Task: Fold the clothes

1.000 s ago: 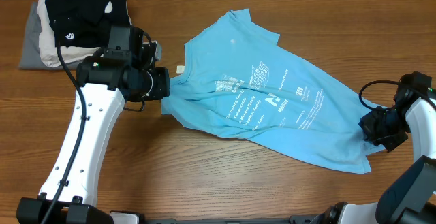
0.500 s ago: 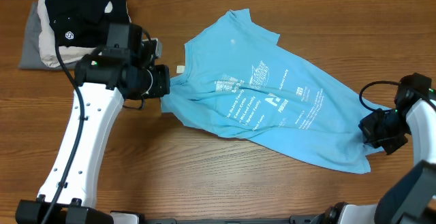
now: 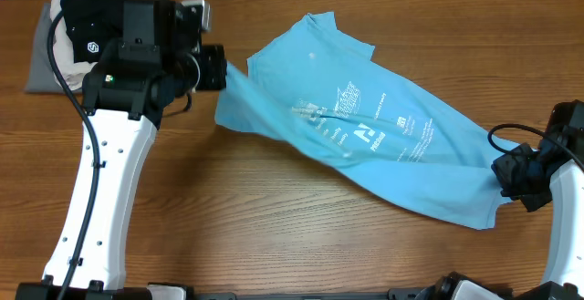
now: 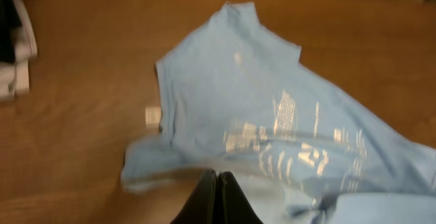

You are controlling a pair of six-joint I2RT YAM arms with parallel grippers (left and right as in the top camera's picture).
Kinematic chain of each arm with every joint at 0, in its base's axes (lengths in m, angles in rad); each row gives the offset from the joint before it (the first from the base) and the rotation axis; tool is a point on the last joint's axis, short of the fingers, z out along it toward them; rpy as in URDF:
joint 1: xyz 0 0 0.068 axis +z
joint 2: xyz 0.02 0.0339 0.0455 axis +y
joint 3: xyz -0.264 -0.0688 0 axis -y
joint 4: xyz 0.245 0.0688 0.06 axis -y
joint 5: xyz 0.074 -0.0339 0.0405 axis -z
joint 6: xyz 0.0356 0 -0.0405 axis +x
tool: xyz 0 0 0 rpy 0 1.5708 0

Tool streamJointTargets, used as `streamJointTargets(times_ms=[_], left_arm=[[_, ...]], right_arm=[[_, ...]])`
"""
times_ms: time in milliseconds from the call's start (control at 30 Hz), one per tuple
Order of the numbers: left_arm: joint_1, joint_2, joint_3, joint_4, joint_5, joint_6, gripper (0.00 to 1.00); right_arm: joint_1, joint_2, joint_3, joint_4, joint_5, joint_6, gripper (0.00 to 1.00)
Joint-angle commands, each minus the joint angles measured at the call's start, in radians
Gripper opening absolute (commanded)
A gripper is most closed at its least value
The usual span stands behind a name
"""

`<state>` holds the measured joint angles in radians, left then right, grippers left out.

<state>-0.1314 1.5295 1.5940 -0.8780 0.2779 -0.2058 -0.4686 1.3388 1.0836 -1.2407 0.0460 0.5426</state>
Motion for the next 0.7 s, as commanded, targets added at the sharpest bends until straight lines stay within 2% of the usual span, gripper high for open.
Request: streamJointTargets(times_ms=[0,133,267,433,667], left_arm=[[-0.014,0.036,0.023,0.090,0.011,0.011,0.04],[-0.025,0.106,0.023,0.221,0.012,-0.001,0.04],[-0.049,0.209,0.023,0.283,0.036,-0.008,0.04],[-0.082,0.304,0.023,0.321,0.063,-0.011,0.04],[-0.101,0.359,0.023,0.361,0.058,-0.011,0.04]], right_arm=[[0.003,-0.013,0.020,0.005,0.077,0.079,0.04],[0.002,-0.013,0.020,0.002,0.097,0.100,0.04],[0.002,-0.024,0.020,0.013,0.141,0.125,0.04],[-0.016,-0.043,0.038,0.072,0.204,0.124,0.04],[-0.107,-0.042,0.065,0.175,0.176,0.075,0.04]])
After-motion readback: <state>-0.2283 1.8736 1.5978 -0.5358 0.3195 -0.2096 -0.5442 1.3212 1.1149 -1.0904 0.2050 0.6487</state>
